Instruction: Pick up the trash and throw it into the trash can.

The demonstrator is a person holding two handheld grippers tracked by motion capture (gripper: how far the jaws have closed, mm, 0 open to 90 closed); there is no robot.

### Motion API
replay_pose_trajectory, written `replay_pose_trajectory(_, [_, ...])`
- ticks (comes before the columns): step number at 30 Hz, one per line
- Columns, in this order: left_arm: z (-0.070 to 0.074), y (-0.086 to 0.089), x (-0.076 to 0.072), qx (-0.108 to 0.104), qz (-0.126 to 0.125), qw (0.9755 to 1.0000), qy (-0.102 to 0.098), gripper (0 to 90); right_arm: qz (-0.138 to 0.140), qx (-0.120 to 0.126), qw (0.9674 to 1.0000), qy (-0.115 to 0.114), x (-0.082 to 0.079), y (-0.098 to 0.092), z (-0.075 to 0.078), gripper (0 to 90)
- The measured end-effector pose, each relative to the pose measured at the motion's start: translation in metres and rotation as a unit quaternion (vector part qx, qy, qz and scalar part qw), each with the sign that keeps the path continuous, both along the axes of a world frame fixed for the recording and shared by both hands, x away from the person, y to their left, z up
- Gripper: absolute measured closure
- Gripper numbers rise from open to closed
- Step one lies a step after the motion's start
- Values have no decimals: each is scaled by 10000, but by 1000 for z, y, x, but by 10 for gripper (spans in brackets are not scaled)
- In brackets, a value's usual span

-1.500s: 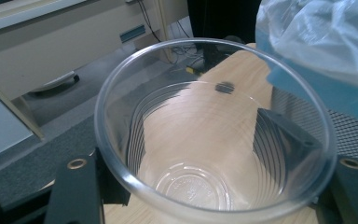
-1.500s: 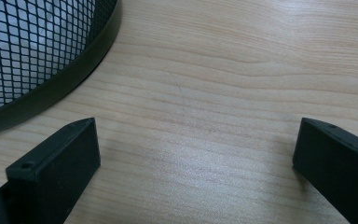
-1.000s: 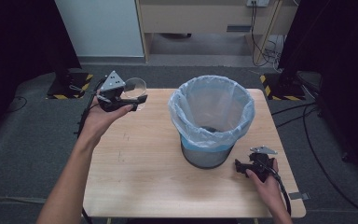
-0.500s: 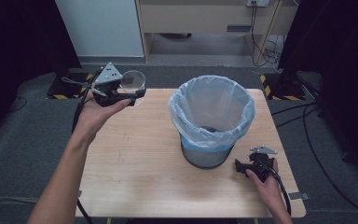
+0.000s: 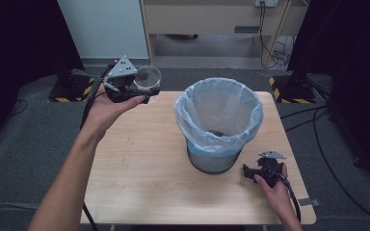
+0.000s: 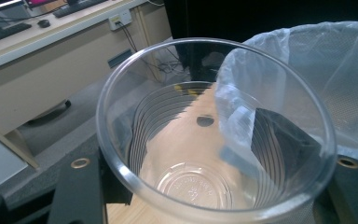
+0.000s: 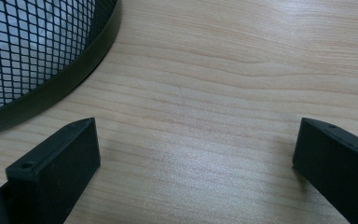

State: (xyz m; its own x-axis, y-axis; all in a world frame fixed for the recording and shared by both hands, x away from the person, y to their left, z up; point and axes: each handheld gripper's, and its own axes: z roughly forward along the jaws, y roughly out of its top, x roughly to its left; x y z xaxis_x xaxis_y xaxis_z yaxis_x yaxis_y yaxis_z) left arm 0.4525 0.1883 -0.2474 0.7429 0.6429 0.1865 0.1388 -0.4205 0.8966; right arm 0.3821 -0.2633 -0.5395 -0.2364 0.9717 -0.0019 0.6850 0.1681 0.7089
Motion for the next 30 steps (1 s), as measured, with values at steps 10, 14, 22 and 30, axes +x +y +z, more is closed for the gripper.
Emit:
replay_pose_trajectory(10, [3, -14, 4, 20, -157, 9999, 42, 349, 3, 1, 10000, 0, 0, 0, 0, 6])
replay_pose_trajectory(14, [6, -17, 4, -8, -195, 9998, 50, 349, 4, -1, 10000, 7, 0, 0, 0, 6])
replay_pose_trajectory(22, [11, -26, 1, -135, -426, 9989, 130, 346, 3, 1, 10000, 7, 0, 0, 0, 6])
replay_pose_trajectory(30, [19, -44, -9, -460, -748, 9960, 165, 344, 1, -1, 10000, 6, 0, 0, 0, 6])
